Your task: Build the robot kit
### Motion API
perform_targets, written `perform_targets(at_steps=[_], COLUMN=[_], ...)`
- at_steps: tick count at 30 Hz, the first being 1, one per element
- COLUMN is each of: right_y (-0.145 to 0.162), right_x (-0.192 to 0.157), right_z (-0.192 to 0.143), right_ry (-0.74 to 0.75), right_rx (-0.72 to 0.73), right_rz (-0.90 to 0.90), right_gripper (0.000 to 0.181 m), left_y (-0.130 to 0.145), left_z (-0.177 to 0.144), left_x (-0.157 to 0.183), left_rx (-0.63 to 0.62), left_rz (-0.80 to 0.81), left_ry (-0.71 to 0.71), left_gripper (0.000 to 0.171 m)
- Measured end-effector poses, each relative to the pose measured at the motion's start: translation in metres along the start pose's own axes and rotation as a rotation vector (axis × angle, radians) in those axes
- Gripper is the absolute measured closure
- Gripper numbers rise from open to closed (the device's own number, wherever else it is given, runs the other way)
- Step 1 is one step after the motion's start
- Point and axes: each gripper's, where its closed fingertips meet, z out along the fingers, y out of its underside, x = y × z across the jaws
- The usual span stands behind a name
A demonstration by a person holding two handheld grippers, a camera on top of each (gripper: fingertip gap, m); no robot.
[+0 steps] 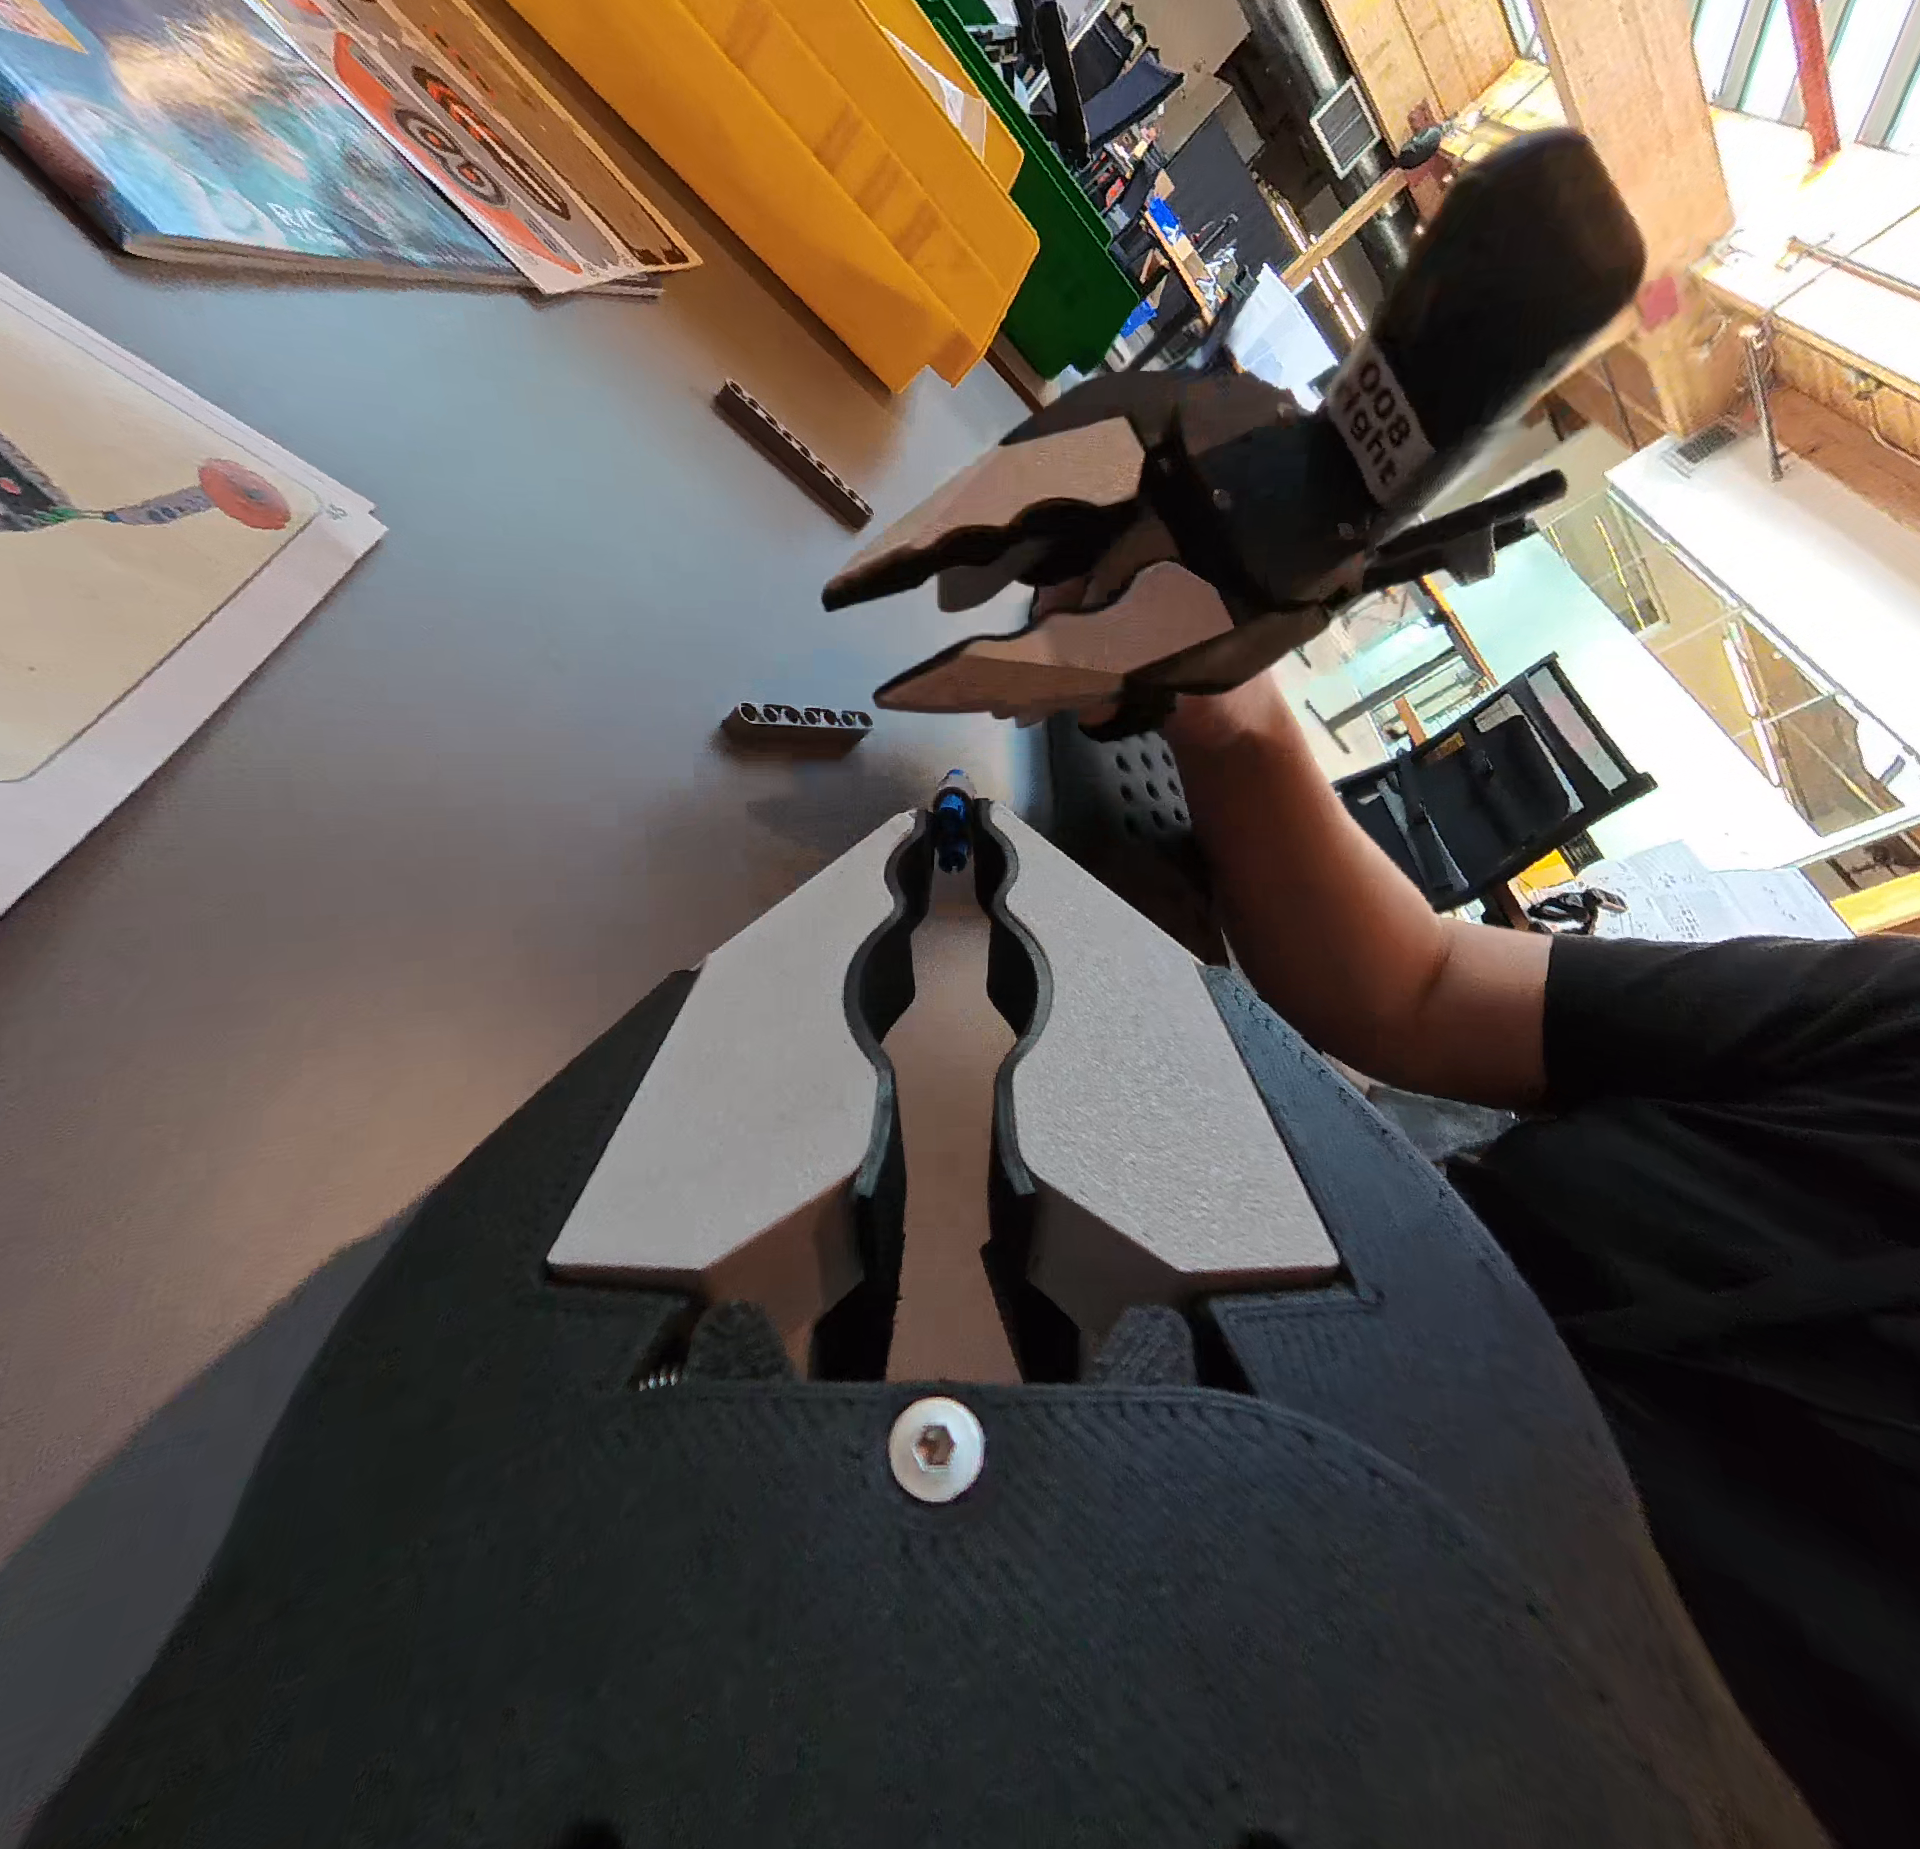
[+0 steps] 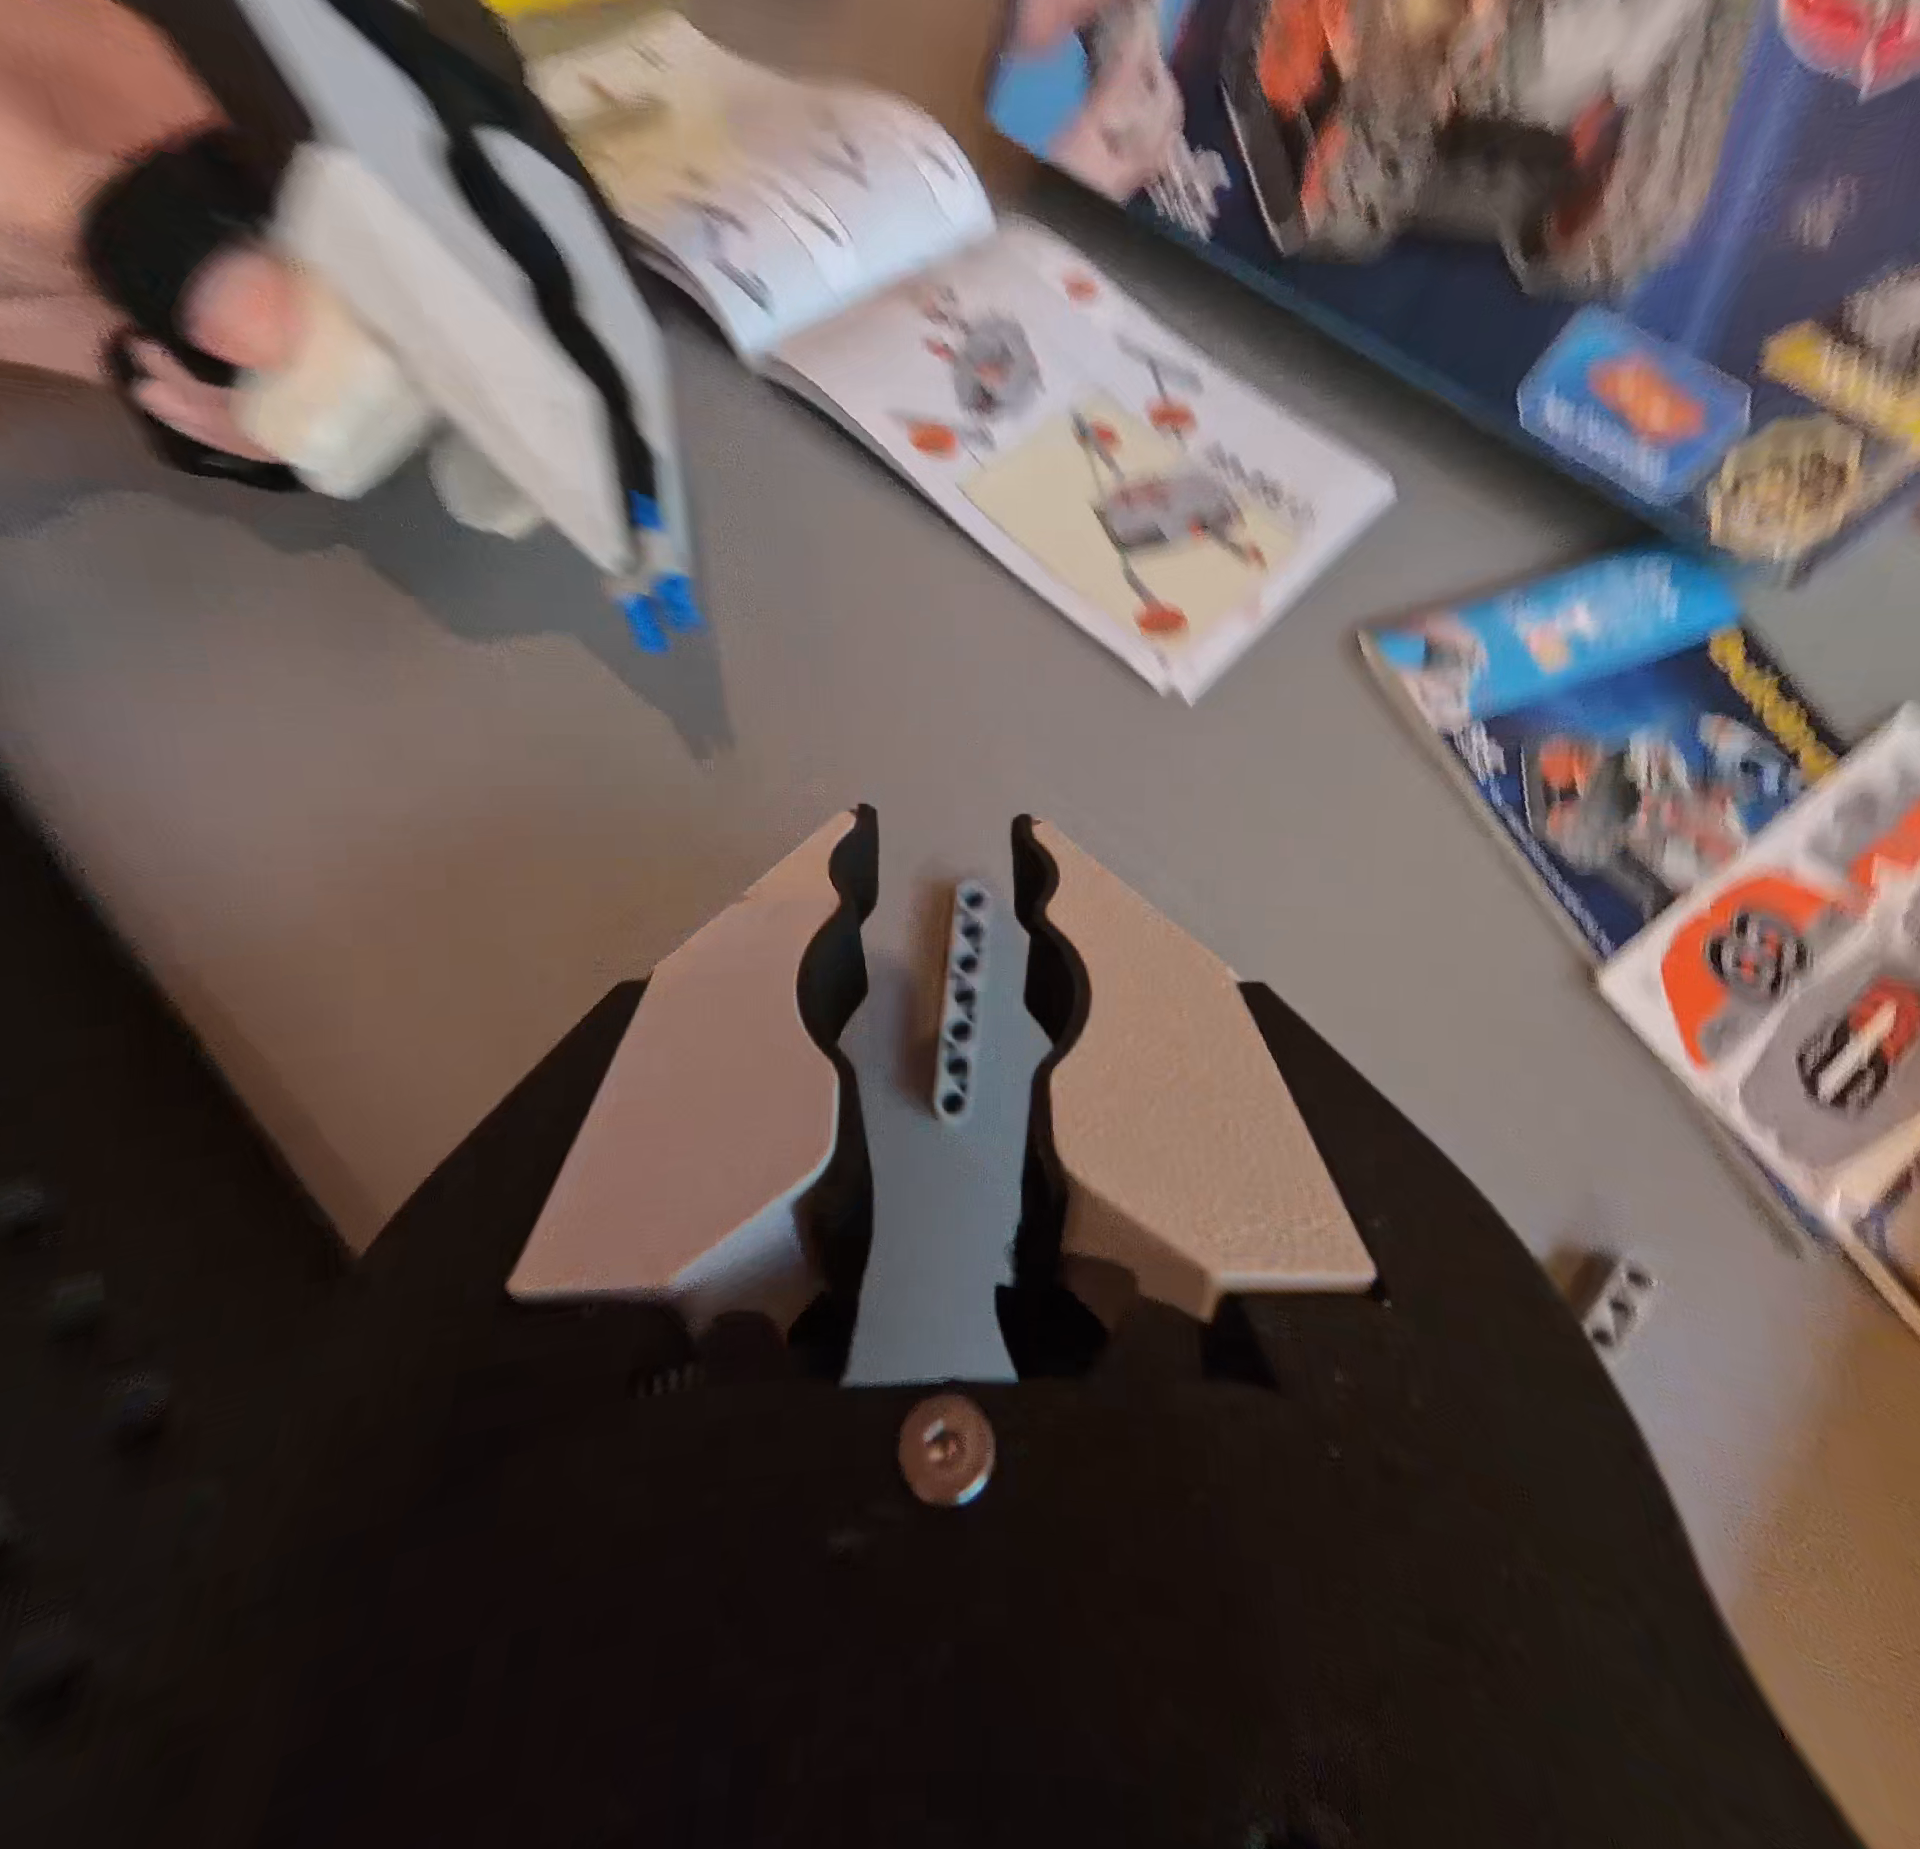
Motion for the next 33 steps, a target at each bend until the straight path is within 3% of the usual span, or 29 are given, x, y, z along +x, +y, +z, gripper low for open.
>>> perform_targets(at_steps=[4,11,25,28,33], right_y=[0.021,0.043,0.045,0.030,-0.038], right_x=[0.014,0.007,0.001,-0.002,-0.022], right_z=[0.004,0.016,0.021,0.017,-0.007], right_ry=[0.002,-0.020,-0.062,-0.086,-0.375], right_rx=[-0.214,-0.542,-0.592,-0.476,0.125], right_rz=[0.128,0.068,0.055,0.097,0.535], right_gripper=[0.158,0.167,0.176,0.176,0.177], left_y=[0.003,0.001,0.000,-0.002,-0.017], left_z=[-0.001,-0.004,-0.004,-0.004,-0.006], left_x=[-0.010,-0.010,-0.007,-0.006,0.009], left_rx=[-0.016,0.001,-0.003,0.013,0.115], left_rz=[-0.005,-0.029,-0.023,-0.029,-0.070], left_ry=[-0.055,-0.048,-0.041,-0.035,0.074], left_gripper=[0.166,0.166,0.166,0.166,0.166])
